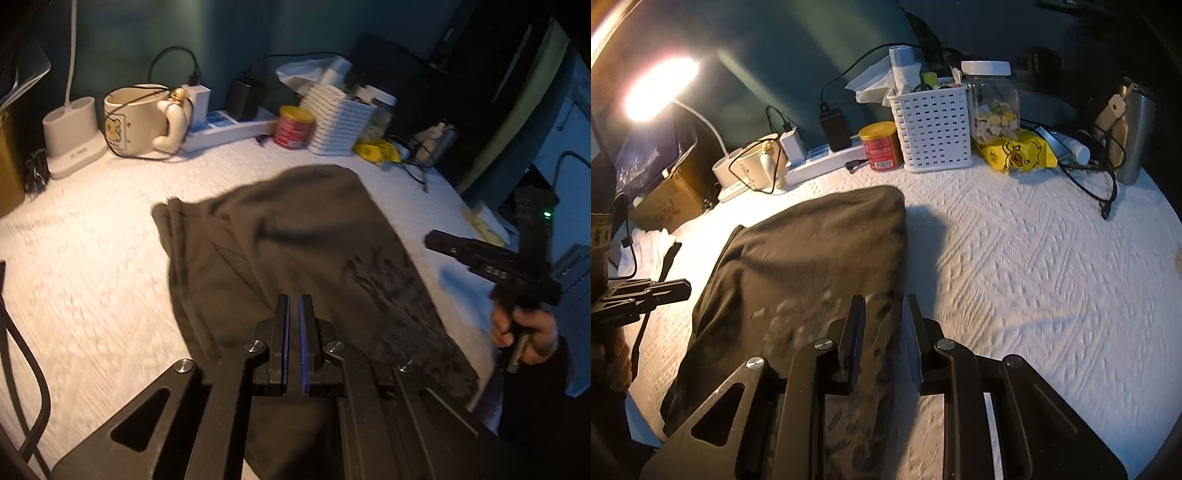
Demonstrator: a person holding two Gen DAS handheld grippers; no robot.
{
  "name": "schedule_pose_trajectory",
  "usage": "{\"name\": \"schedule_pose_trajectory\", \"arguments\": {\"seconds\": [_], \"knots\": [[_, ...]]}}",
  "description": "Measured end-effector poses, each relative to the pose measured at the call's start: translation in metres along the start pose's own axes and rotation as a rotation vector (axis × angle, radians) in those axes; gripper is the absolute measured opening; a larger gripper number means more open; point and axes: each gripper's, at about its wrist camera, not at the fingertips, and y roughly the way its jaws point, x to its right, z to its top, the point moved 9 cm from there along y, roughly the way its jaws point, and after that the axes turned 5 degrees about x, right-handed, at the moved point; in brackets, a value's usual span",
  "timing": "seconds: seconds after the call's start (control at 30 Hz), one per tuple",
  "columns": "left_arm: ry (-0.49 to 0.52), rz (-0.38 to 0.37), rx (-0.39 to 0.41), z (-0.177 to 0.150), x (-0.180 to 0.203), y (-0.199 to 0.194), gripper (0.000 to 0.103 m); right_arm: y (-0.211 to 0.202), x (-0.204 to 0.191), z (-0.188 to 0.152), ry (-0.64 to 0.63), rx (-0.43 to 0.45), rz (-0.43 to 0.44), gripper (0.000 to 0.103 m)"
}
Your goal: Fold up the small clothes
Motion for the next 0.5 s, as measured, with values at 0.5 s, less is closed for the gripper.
{"name": "schedule_pose_trajectory", "arguments": {"seconds": [0.5], "knots": [[0.006, -0.045, -0.095, -0.068, 0.03, -0.006, 0.004, -0.03, -0.015, -0.05, 0.001, -0.011, -0.019, 0.023]]}}
